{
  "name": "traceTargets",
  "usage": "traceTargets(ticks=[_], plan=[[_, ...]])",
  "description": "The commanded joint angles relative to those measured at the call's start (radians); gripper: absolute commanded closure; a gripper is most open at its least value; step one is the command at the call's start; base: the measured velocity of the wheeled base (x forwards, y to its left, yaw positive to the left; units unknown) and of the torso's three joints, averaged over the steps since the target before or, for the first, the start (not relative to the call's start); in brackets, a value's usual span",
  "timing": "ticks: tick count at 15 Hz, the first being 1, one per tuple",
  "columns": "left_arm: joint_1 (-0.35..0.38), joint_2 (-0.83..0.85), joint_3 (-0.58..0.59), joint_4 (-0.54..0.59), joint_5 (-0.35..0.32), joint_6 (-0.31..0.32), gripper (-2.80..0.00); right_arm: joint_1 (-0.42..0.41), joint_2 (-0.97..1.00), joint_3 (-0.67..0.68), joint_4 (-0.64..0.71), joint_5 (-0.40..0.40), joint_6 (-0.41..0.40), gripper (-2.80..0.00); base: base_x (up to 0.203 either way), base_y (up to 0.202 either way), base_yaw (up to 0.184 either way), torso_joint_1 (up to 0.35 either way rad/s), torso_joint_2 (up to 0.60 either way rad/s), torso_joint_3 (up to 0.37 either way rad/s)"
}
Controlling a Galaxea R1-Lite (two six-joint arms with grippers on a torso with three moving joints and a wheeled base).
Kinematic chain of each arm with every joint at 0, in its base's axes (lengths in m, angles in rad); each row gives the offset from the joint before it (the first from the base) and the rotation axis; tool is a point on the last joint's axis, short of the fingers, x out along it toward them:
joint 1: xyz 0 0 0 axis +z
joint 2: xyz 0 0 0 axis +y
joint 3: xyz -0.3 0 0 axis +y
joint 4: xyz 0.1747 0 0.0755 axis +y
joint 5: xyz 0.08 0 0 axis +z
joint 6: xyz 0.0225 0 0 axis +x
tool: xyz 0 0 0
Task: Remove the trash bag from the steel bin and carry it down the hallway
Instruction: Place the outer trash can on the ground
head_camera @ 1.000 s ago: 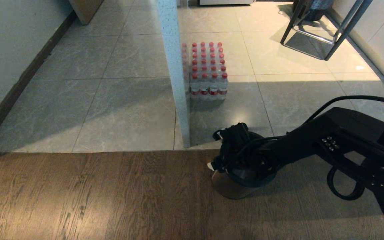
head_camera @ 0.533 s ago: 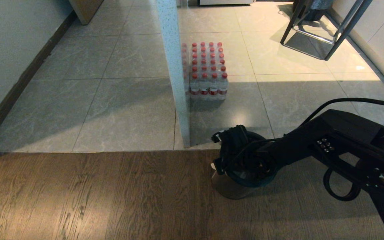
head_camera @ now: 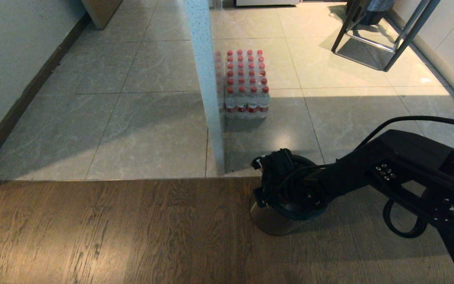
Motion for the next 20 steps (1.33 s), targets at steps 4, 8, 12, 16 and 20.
traceTargets(ticks=[4,8,12,16,20], plan=[[0.0,0.0,0.0,0.0,0.0,0.0,0.0,-0.001,-0.053,0.013,-0.004,0.0,-0.003,0.0,0.0,0.0,0.0,0.0,0.0,0.0],[0.0,0.0,0.0,0.0,0.0,0.0,0.0,-0.001,-0.164,0.066,-0.002,0.0,-0.02,0.0,0.0,0.0,0.0,0.0,0.0,0.0],[0.0,-0.001,0.0,0.0,0.0,0.0,0.0,-0.006,-0.254,0.15,0.007,-0.003,-0.104,0.0,0.0,0.0,0.0,0.0,0.0,0.0],[0.0,0.0,0.0,0.0,0.0,0.0,0.0,-0.012,-0.33,0.213,0.007,-0.003,-0.126,0.0,0.0,0.0,0.0,0.0,0.0,0.0],[0.0,0.0,0.0,0.0,0.0,0.0,0.0,-0.002,-0.445,0.23,0.02,0.002,-0.136,0.0,0.0,0.0,0.0,0.0,0.0,0.0]])
